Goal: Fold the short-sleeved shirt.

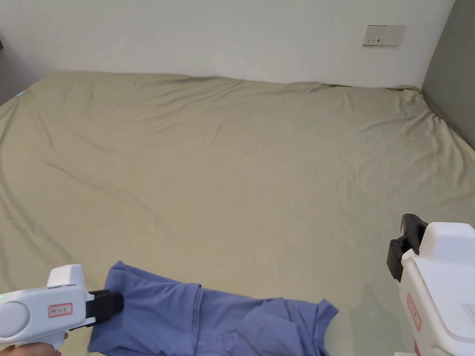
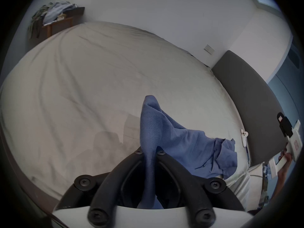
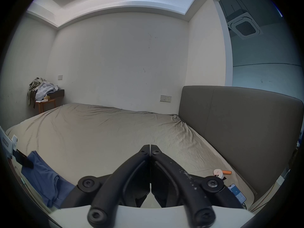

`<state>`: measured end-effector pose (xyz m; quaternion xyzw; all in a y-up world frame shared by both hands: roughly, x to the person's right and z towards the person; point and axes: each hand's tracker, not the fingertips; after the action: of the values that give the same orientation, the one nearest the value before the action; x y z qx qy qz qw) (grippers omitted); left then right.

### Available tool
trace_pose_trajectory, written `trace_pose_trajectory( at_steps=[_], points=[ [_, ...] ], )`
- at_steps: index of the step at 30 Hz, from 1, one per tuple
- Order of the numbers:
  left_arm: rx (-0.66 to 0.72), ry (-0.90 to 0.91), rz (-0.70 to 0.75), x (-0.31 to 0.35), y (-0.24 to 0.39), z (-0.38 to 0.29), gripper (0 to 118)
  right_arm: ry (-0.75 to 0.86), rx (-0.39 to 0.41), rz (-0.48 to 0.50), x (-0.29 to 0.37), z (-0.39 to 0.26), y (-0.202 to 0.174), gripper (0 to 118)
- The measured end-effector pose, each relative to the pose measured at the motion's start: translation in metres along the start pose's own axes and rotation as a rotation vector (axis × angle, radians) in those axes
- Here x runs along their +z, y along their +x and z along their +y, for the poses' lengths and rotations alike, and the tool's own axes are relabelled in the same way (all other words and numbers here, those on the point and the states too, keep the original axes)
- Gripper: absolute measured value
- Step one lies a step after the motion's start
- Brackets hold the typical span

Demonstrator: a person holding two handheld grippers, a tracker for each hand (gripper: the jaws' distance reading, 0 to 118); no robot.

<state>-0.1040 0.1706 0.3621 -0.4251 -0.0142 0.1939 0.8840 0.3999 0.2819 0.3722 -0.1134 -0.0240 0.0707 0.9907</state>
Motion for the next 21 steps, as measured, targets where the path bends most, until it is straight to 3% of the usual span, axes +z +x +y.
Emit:
trace_pose_trajectory(
  at_steps=[3,11,16,21],
  points=[
    [0.006,0.015,0.051,0.012,0.019,0.009,7,0.003,-0.003,0.004,0.002,0.000,0.000,2],
    [-0.182,-0.061,-0.126,0.006,0.155,0.008,7,0.012,-0.008,0.005,0.008,0.000,0.007,2],
    [-0.300,-0.149,-0.225,-0.035,0.226,-0.010,7,0.008,-0.020,-0.021,0.011,-0.003,0.019,2],
    [-0.367,-0.263,-0.233,-0.087,0.277,-0.043,7,-0.002,-0.022,-0.054,0.016,-0.007,0.035,2]
  ],
)
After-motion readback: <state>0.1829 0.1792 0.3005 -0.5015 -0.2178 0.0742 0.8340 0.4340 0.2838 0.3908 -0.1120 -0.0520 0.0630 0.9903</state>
